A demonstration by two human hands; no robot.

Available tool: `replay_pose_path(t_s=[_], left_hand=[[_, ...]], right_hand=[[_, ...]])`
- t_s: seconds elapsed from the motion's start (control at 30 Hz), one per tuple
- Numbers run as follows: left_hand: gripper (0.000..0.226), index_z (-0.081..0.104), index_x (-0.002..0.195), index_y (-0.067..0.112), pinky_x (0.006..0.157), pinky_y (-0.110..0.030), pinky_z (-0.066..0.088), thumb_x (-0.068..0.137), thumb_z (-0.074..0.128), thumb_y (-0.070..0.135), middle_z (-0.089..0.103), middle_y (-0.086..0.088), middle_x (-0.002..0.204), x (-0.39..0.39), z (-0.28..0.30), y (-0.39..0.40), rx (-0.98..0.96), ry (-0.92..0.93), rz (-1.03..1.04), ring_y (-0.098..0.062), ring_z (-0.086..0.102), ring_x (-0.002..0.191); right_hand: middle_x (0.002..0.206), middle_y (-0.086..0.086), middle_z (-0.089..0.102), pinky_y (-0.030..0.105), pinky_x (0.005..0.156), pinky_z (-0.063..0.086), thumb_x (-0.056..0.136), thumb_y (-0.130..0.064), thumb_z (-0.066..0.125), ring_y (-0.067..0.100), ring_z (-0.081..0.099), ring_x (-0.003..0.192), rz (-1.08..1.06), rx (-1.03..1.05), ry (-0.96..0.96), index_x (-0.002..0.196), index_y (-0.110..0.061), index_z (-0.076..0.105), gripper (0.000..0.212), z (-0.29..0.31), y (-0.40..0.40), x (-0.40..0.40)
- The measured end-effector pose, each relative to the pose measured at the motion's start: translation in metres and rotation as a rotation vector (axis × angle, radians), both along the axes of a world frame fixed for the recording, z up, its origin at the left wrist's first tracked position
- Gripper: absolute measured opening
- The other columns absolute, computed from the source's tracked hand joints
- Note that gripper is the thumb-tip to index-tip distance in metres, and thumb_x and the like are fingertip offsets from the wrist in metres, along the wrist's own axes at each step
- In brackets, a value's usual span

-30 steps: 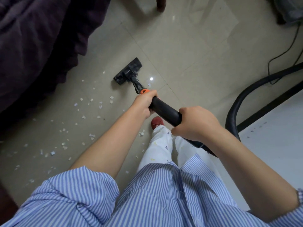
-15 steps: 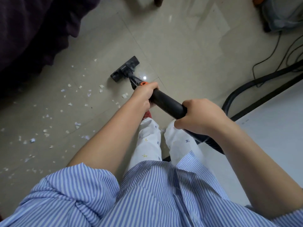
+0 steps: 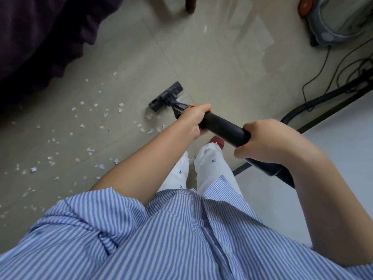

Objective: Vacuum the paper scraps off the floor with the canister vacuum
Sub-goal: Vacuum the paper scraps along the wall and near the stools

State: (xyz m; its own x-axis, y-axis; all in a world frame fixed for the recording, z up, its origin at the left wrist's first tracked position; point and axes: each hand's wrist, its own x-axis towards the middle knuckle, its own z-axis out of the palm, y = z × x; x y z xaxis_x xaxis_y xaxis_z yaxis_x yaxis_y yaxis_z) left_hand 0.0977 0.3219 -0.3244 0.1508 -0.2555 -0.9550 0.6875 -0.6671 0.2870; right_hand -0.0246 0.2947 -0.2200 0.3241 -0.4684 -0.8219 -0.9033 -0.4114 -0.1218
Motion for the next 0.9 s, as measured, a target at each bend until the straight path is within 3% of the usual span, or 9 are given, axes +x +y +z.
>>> replay_pose_path(t_s=[0.33,0.57,0.7,0.8,0.9], left_hand=[[0.022,0.042,0.070,0.014,0.040,-0.014,0.044,0.087,0.050,0.003,0.045,-0.002,0.066,-0.008,-0.030,0.008,0.014,-0.058,-0.024,-0.011,0.047,0.058],[0.021,0.042,0.073,0.012,0.044,-0.021,0.045,0.087,0.055,0.003,0.047,-0.003,0.069,0.005,-0.064,0.019,0.024,-0.134,-0.067,-0.012,0.049,0.059],[0.022,0.041,0.075,0.013,0.035,-0.014,0.043,0.087,0.056,0.004,0.047,-0.003,0.070,0.006,-0.075,0.011,0.005,-0.132,-0.068,-0.012,0.049,0.060],[0.014,0.046,0.086,0.009,0.049,-0.023,0.049,0.086,0.059,0.005,0.052,-0.005,0.081,0.004,-0.082,0.010,0.027,-0.088,-0.120,-0.012,0.052,0.066],[0.024,0.043,0.103,0.006,0.057,-0.025,0.049,0.086,0.060,0.006,0.052,-0.006,0.085,-0.005,-0.094,0.010,0.048,-0.046,-0.183,-0.012,0.051,0.070]], right_hand=[[0.062,-0.001,0.049,0.022,0.045,0.028,0.076,-0.032,0.063,0.012,0.045,0.054,-0.044,-0.012,-0.033,0.082,-0.017,0.051,0.020,-0.031,0.014,-0.003],[0.070,-0.002,0.049,0.022,0.046,0.032,0.076,-0.035,0.063,0.012,0.047,0.059,-0.092,0.024,-0.091,0.100,-0.018,0.056,0.030,-0.073,0.034,0.003],[0.067,-0.004,0.043,0.023,0.047,0.028,0.076,-0.035,0.065,0.012,0.044,0.057,-0.069,-0.029,-0.122,0.084,-0.019,0.049,0.023,-0.078,0.023,-0.003],[0.062,-0.006,0.043,0.021,0.045,0.027,0.076,-0.032,0.065,0.007,0.041,0.053,-0.079,-0.020,-0.107,0.083,-0.019,0.049,0.022,-0.087,0.023,-0.011],[0.061,-0.006,0.044,0.021,0.046,0.030,0.076,-0.031,0.064,0.014,0.046,0.058,-0.086,-0.010,-0.077,0.093,-0.015,0.055,0.025,-0.106,0.026,-0.023]])
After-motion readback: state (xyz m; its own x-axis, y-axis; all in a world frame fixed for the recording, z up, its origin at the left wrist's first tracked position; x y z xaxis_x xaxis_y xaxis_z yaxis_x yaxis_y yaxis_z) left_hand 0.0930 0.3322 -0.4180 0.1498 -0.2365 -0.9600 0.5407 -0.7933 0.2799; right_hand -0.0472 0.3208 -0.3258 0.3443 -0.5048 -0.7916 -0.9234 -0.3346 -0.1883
